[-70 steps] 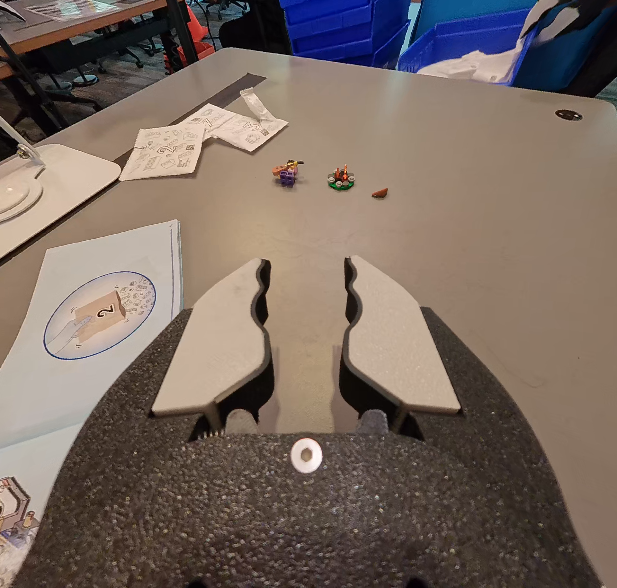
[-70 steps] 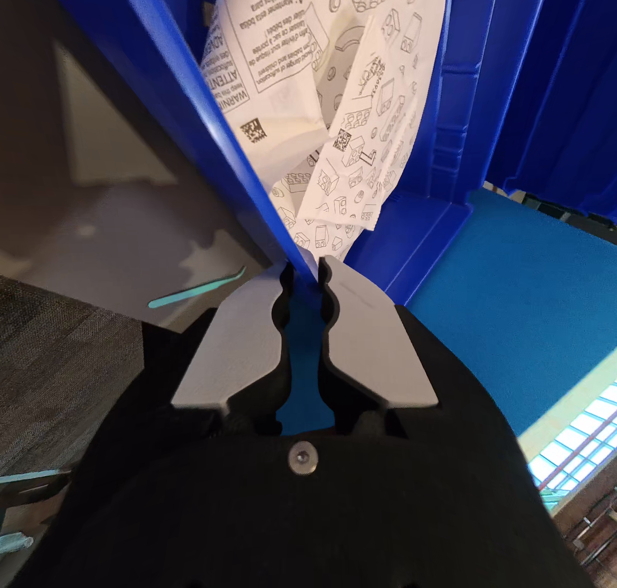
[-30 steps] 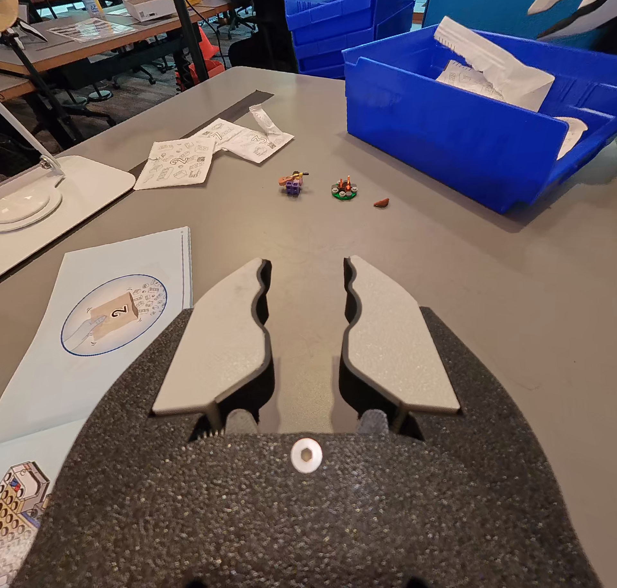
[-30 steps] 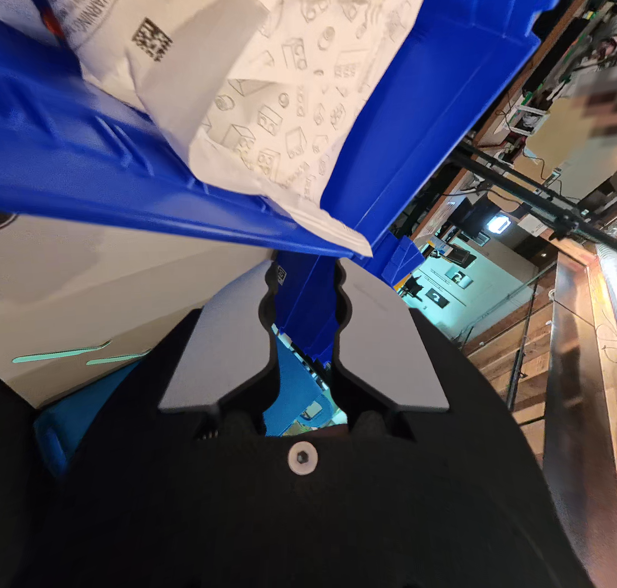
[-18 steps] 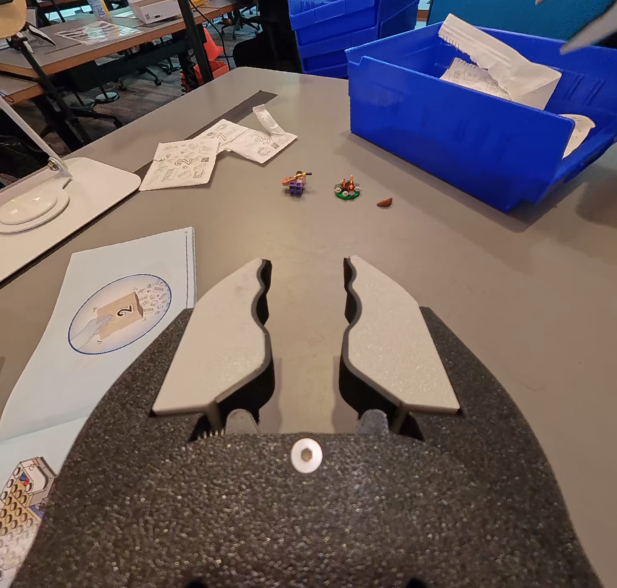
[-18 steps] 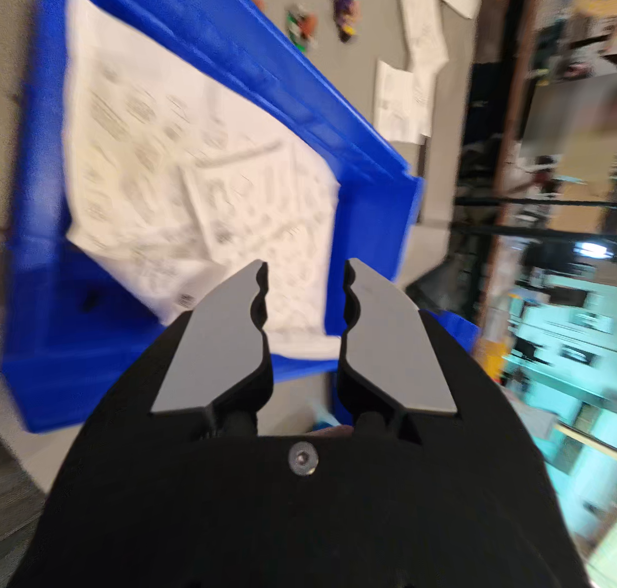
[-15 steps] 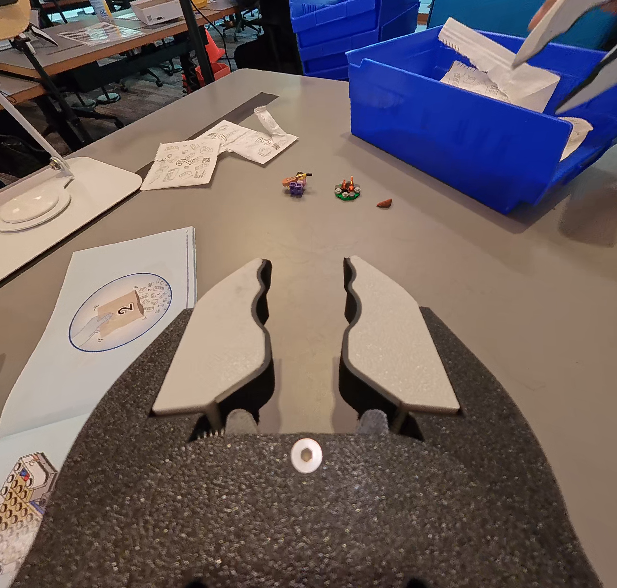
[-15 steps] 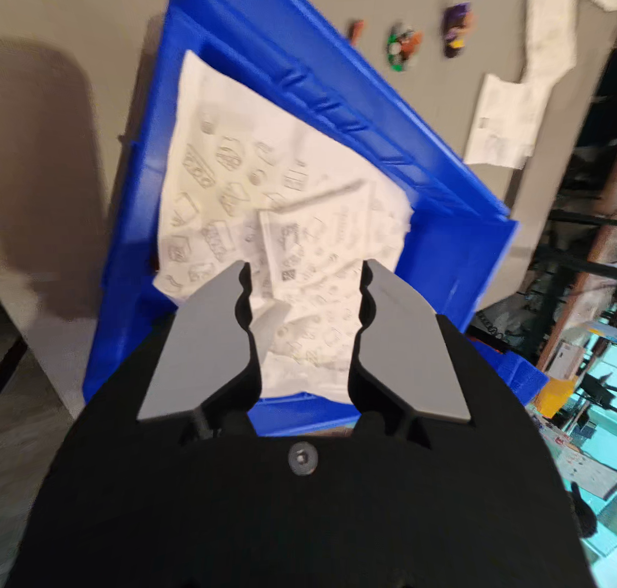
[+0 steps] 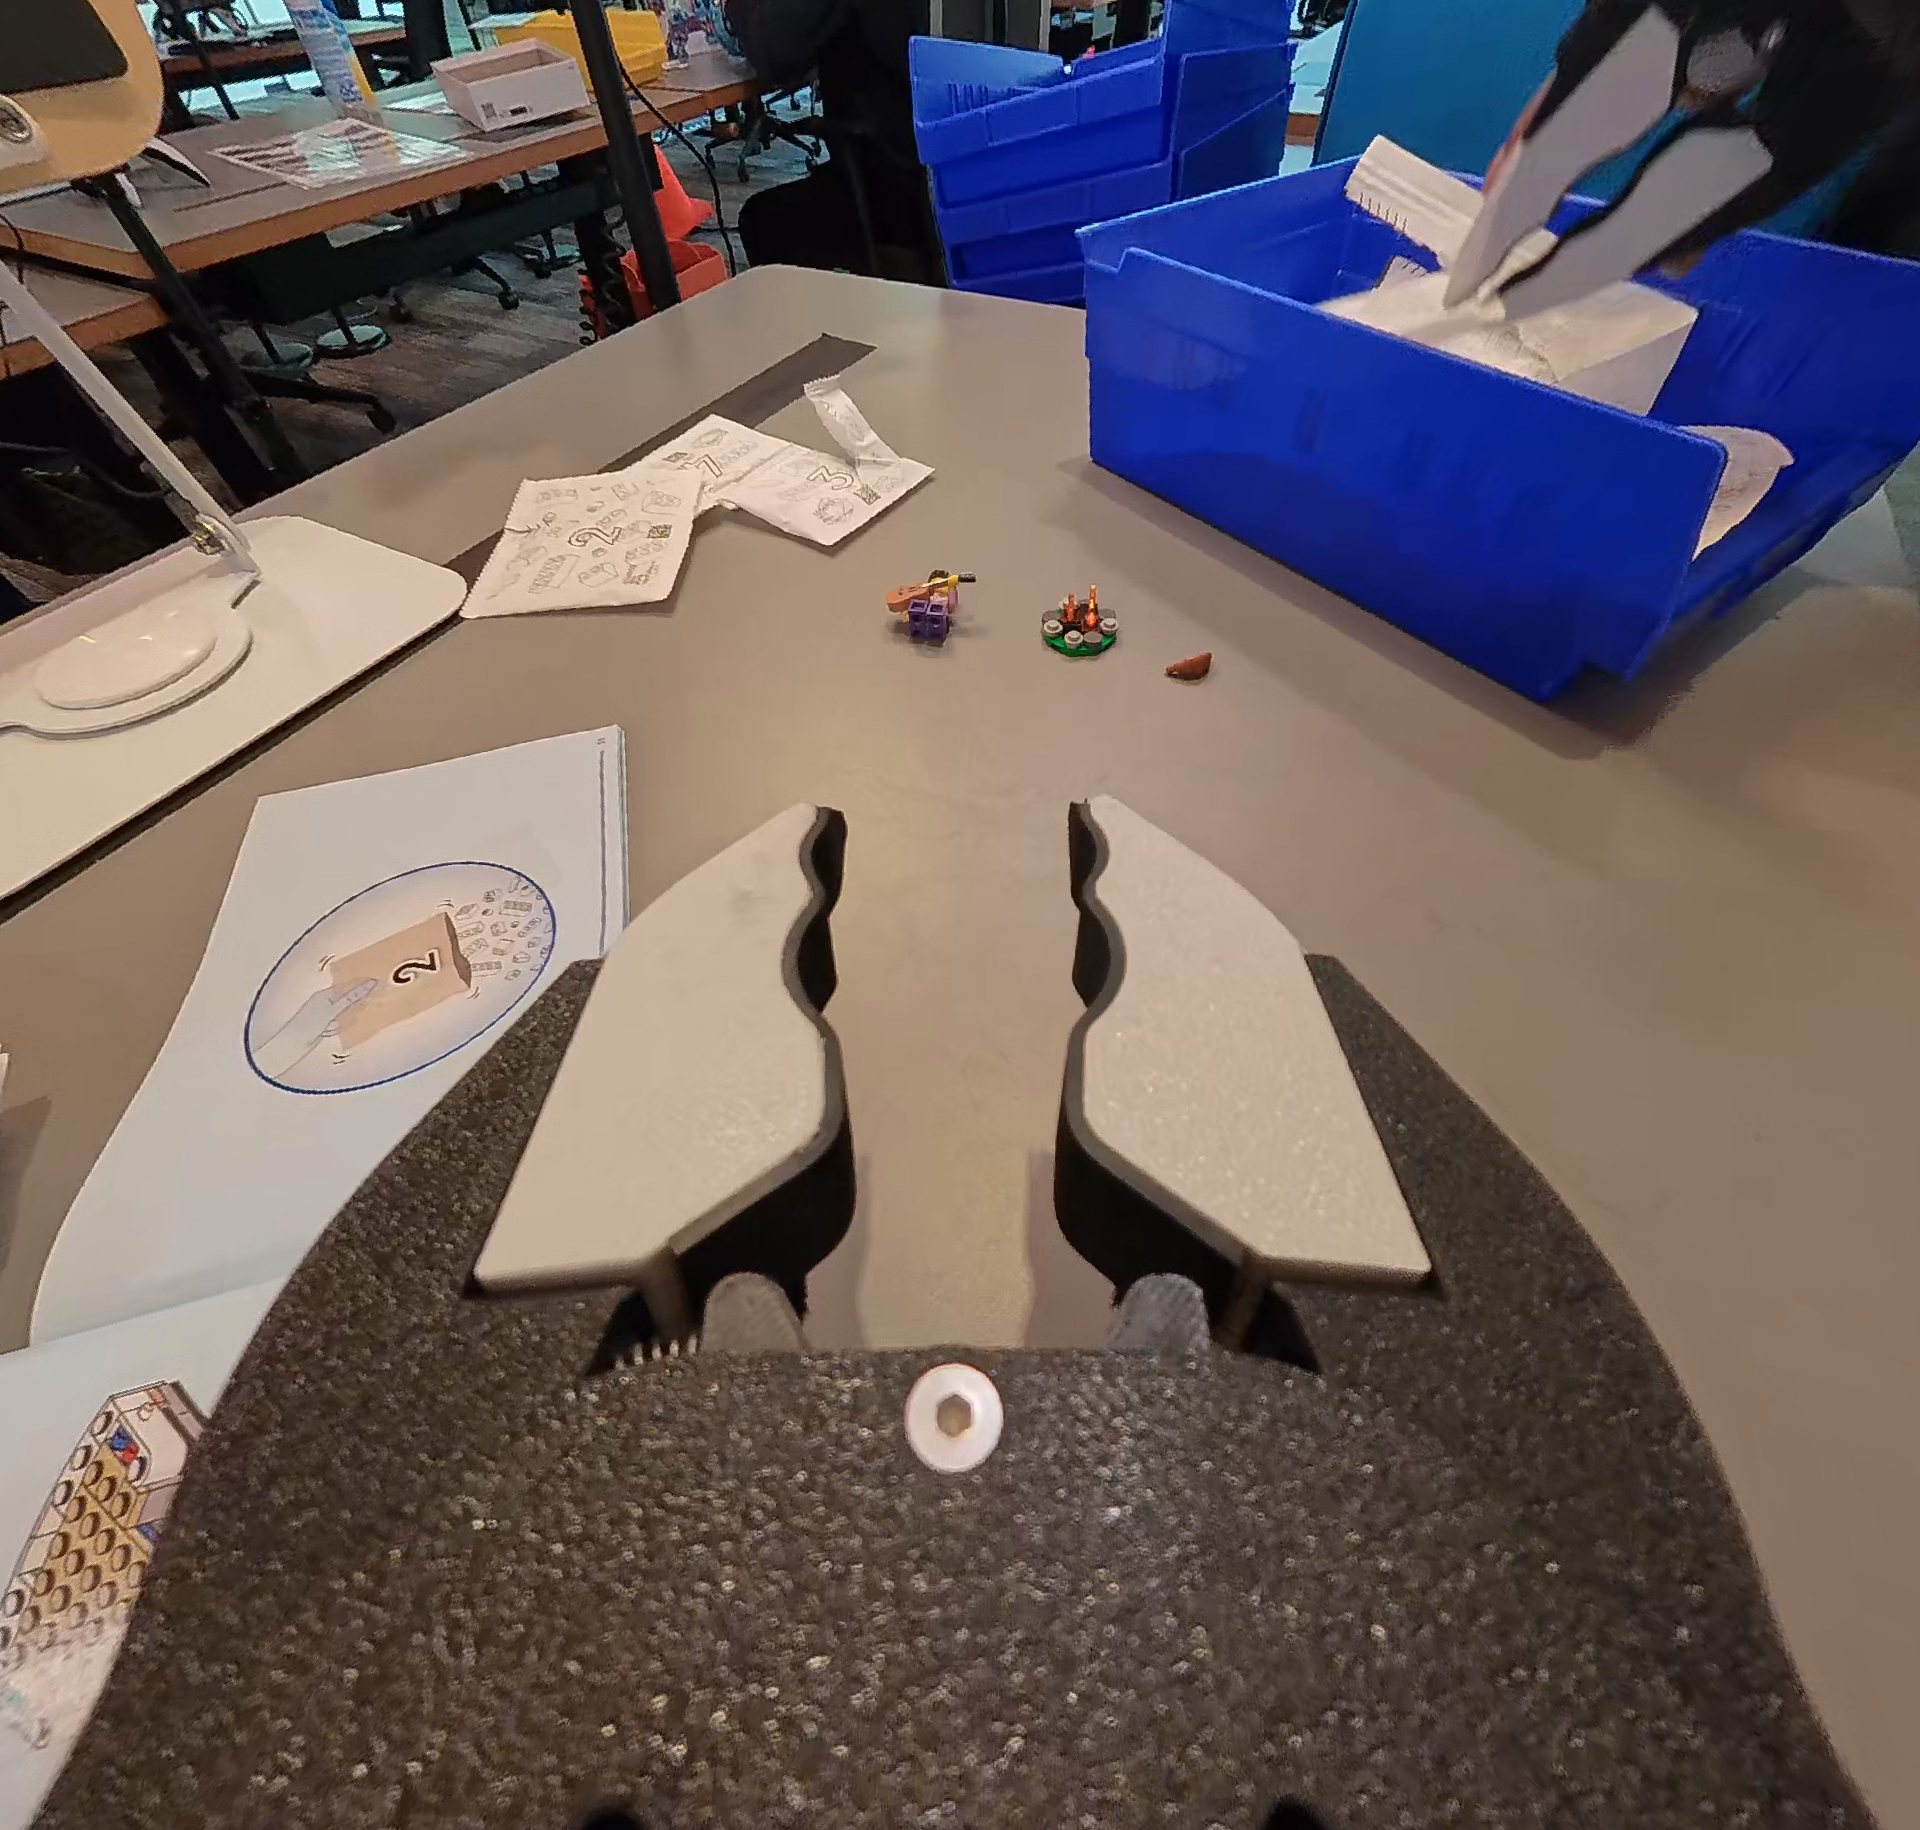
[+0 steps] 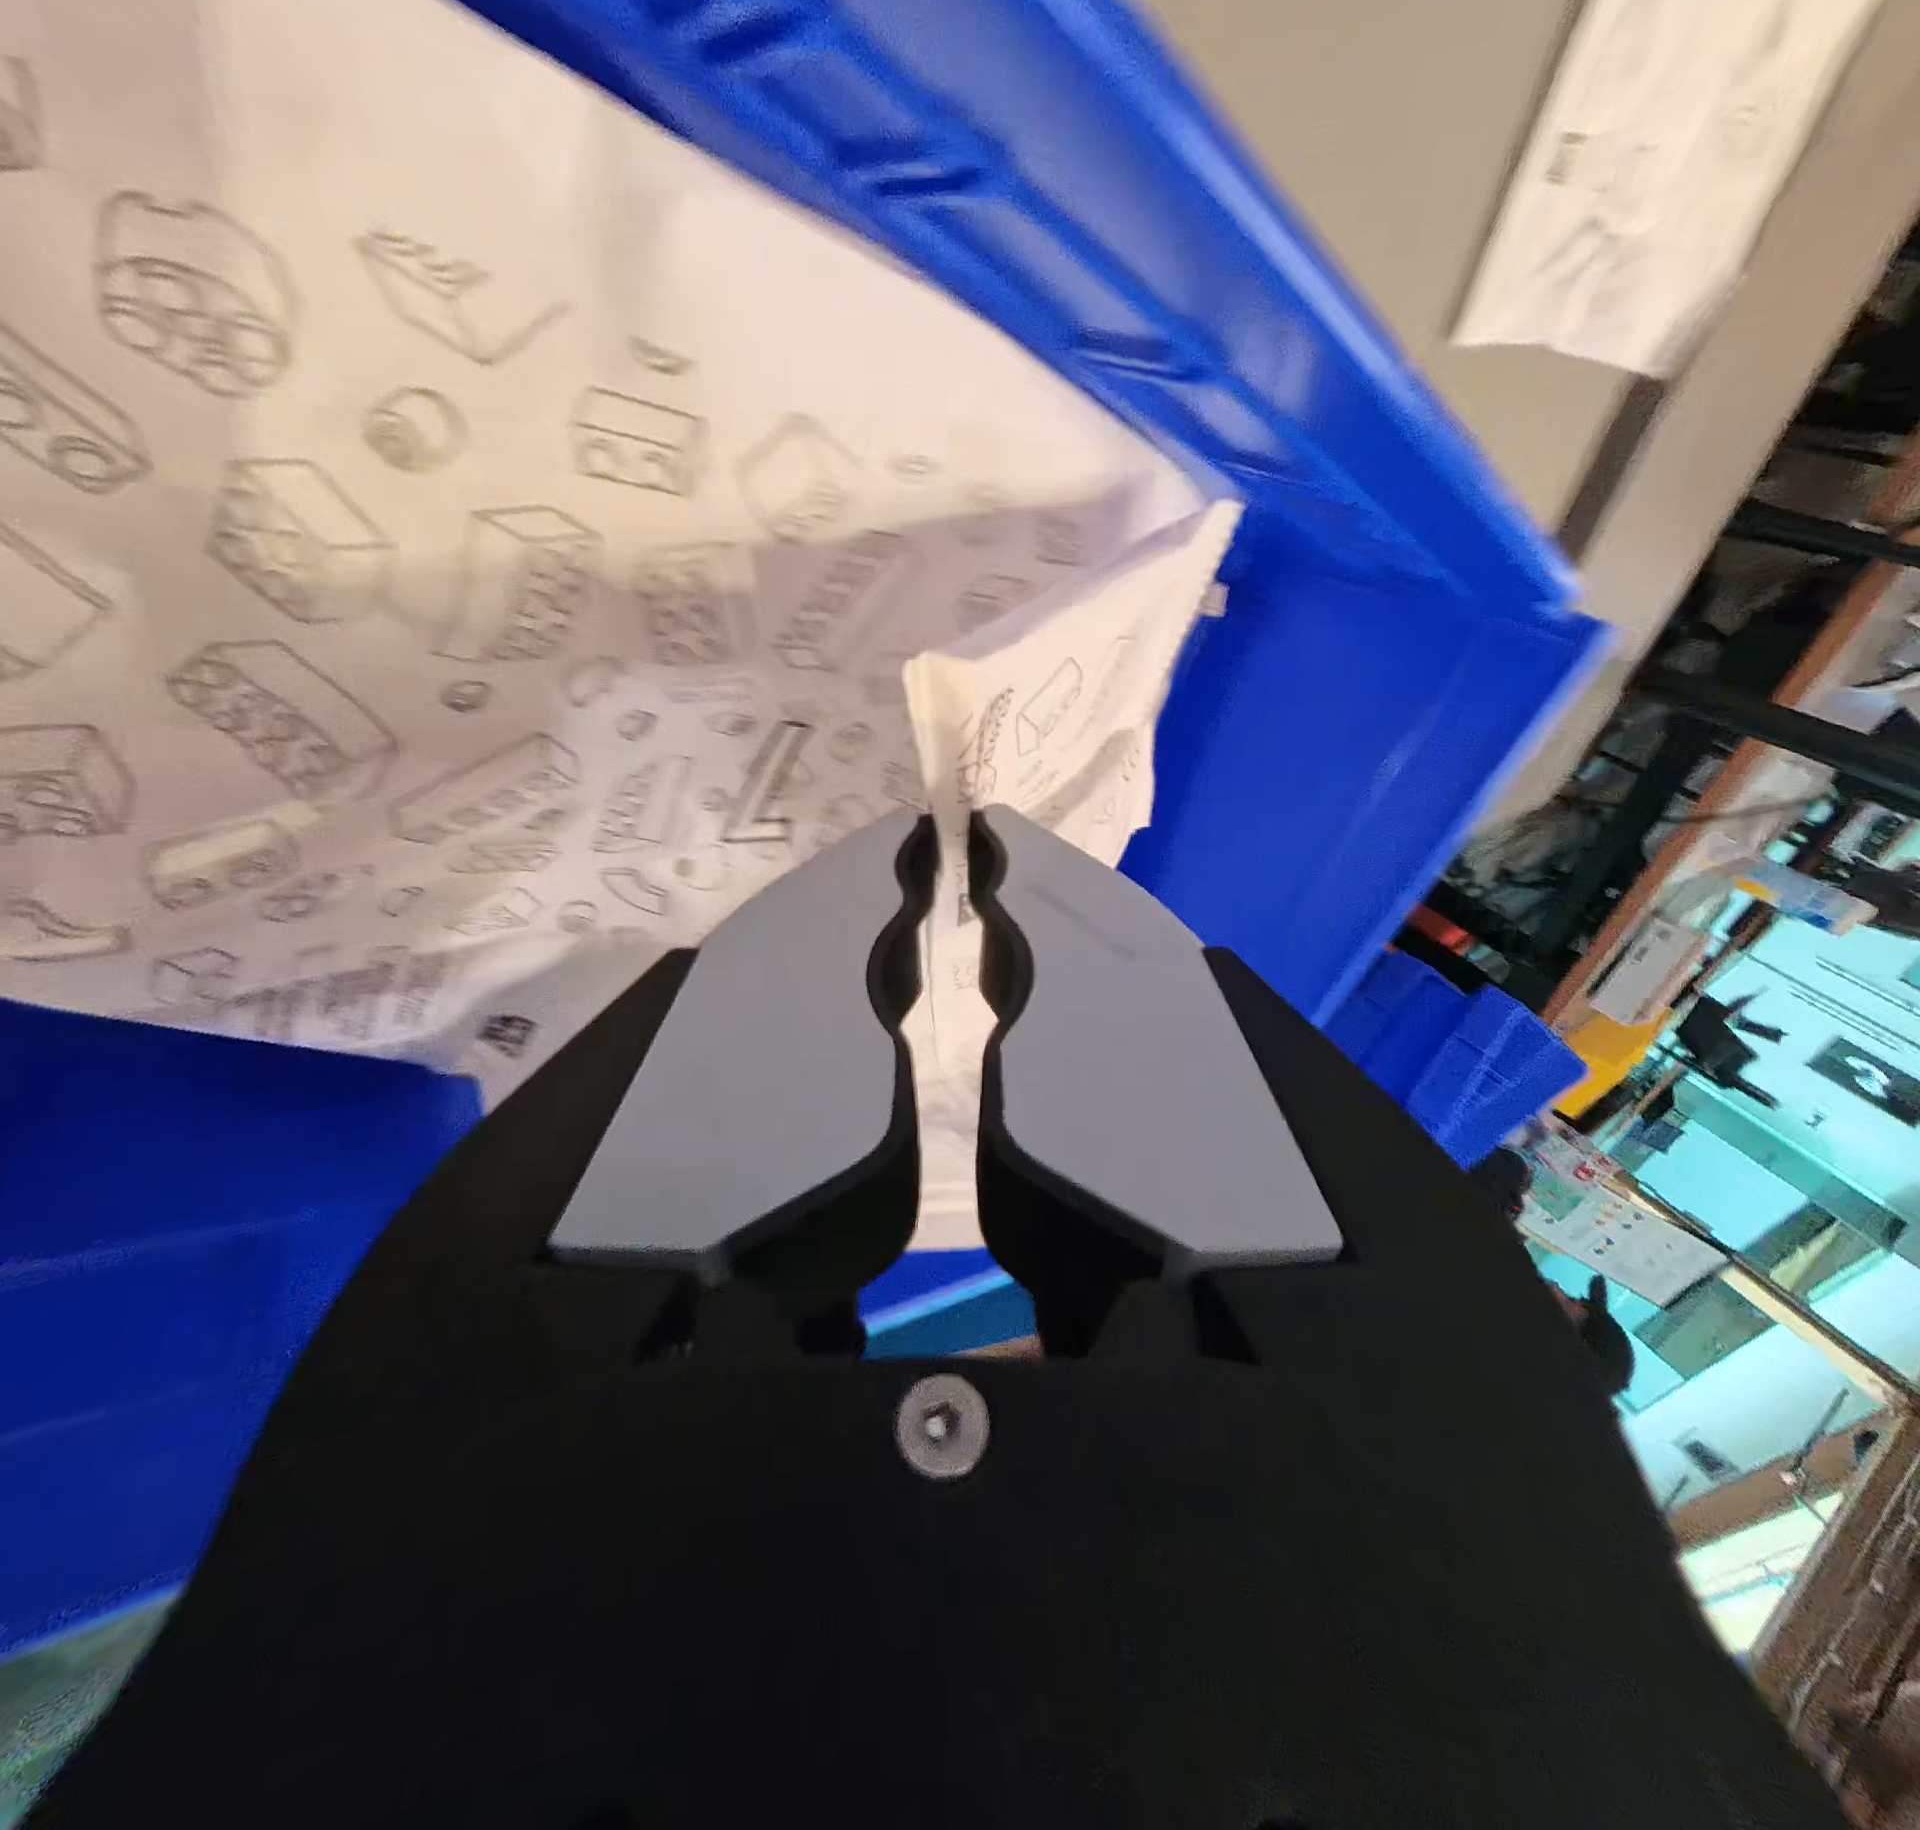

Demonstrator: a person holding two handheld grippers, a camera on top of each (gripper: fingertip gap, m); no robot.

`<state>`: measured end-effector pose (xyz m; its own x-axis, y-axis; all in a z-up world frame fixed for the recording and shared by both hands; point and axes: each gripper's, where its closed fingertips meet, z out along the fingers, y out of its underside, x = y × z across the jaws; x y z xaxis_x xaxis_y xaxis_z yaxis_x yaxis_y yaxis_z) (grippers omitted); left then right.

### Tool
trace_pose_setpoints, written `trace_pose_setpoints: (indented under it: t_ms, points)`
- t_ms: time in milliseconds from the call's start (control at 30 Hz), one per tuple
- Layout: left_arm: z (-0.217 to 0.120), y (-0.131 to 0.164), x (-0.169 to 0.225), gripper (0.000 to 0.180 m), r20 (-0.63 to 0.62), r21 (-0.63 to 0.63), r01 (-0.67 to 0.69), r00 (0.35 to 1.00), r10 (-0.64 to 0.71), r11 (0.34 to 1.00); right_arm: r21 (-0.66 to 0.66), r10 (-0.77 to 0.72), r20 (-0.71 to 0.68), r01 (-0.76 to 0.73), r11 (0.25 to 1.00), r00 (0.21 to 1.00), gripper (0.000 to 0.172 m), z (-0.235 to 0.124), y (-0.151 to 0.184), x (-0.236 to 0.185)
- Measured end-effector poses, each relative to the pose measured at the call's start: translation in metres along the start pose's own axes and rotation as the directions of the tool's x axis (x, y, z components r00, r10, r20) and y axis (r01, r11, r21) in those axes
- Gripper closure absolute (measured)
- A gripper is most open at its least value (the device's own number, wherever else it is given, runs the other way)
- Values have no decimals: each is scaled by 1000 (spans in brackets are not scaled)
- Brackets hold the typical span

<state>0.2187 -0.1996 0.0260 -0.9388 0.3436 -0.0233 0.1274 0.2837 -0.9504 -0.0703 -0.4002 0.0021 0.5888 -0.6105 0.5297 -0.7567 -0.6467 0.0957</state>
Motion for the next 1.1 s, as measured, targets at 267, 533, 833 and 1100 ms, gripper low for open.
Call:
trace_pose_setpoints:
  t_ms: [267,533,833,1100]
  points:
    - [0,0,-2,139,2,3,7,1000,-7,1000,178,149,-203,-113,978,968,165,-52,-9,101]
    - [0,3,-4,139,5,-2,16,1000,-16,1000,220,281,-328,-217,951,902,140,-23,-48,179]
    - [-9,-8,-5,139,12,34,16,1000,-17,999,38,129,161,-137,990,978,127,1,1,52]
    - [-11,-11,-5,139,10,49,24,1000,-25,998,-98,226,635,-213,972,739,119,-15,44,-77]
